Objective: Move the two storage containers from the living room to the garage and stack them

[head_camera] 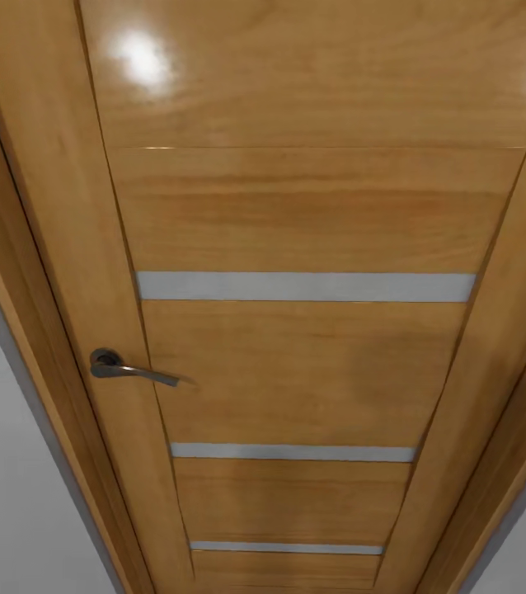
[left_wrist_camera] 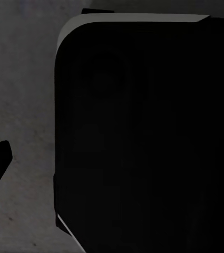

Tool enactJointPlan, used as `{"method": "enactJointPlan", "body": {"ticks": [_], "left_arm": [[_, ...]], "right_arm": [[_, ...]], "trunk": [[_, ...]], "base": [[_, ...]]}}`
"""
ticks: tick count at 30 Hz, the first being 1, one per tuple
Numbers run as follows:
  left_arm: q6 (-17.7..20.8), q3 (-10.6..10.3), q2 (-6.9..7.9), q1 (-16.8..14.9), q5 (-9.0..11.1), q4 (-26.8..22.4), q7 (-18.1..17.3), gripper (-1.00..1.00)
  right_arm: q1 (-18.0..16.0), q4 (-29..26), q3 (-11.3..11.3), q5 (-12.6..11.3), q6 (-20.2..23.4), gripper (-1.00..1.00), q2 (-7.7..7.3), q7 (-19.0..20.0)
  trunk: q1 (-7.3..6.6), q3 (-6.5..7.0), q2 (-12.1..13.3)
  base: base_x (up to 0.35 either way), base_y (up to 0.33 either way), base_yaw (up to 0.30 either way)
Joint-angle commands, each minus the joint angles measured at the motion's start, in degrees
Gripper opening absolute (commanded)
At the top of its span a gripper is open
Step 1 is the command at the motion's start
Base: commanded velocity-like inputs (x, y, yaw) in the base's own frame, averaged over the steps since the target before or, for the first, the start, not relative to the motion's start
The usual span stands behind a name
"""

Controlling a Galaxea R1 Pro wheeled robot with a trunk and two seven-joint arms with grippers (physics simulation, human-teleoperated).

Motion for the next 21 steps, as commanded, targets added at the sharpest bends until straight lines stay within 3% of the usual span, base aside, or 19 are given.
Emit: {"method": "enactJointPlan", "body": {"ticks": [1, 21], "left_arm": [[-0.1, 0.0, -0.01, 0.0, 0.4, 0.0, 0.0, 1.00], [-0.1, 0.1, 0.07, 0.0, 0.4, 0.0, 0.1, 1.00]], "right_arm": [[0.0, 0.0, 0.5, -0.6, -0.2, 1.00, -0.01, 0.0], [0.0, 0.0, 0.5, -0.5, -0.1, 1.00, 0.00, 0.0]], "trunk": [[0.00, -0.05, 0.0], [0.00, -0.05, 0.0]], "base": [[0.000, 0.000, 0.000], [0.000, 0.000, 0.000]]}}
